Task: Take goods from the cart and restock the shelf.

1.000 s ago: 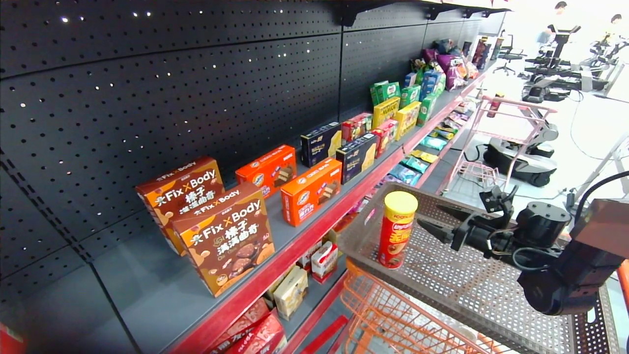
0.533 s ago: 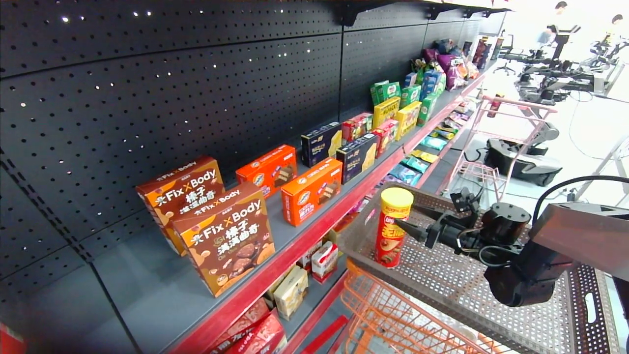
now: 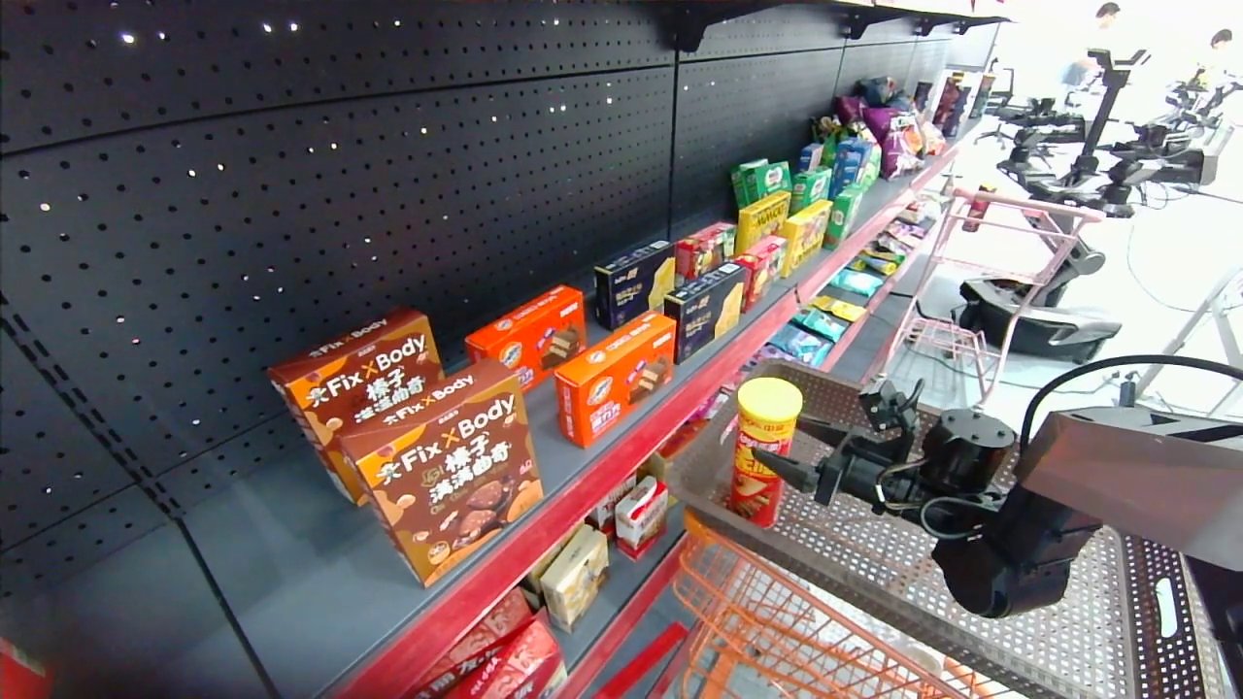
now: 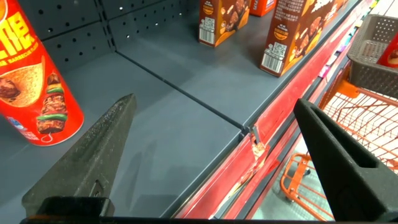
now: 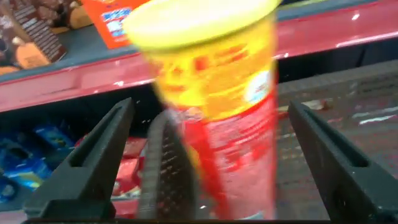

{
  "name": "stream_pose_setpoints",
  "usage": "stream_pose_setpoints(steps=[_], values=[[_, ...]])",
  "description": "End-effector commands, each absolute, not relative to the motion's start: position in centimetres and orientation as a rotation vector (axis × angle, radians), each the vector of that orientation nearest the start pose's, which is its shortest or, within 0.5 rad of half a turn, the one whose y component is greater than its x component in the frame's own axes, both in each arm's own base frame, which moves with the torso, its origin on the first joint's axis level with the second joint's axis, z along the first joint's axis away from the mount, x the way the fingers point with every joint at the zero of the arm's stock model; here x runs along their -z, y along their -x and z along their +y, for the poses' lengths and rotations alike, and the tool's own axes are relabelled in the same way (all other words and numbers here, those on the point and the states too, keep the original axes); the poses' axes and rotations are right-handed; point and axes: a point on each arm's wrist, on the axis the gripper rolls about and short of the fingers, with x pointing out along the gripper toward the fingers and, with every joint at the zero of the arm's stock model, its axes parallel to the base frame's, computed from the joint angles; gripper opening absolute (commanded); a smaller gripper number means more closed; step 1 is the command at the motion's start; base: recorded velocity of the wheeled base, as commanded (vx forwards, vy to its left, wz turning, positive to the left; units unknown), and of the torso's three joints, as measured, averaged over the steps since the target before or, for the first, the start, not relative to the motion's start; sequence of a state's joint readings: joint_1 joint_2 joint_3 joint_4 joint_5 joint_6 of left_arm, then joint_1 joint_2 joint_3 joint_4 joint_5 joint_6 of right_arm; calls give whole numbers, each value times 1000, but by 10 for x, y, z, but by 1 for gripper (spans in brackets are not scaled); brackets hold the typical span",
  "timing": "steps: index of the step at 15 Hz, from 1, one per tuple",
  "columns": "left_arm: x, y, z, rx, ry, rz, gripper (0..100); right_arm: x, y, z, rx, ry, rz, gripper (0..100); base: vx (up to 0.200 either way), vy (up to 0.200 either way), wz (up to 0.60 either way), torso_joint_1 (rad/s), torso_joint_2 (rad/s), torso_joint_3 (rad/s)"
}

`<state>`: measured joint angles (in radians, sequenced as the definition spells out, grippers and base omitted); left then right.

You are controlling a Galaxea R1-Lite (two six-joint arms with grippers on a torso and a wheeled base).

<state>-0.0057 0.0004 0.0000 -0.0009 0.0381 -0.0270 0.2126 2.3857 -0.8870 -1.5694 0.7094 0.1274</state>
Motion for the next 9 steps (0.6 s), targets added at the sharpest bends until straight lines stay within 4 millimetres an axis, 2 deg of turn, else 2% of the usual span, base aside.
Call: stream_pose_setpoints(steps=[1,3,9], values=[[-76,23,1,-32,28,-2,100,-40,-383,110,-949,-107,14,100,0,0,0,0,0,0],[-76,23,1,-32,28,-2,100,-32,-375,113,-945,-116,56,100,0,0,0,0,0,0],[-76,23,1,-32,28,-2,100,-20,-379,107,-924,-121,81,100,0,0,0,0,0,0]])
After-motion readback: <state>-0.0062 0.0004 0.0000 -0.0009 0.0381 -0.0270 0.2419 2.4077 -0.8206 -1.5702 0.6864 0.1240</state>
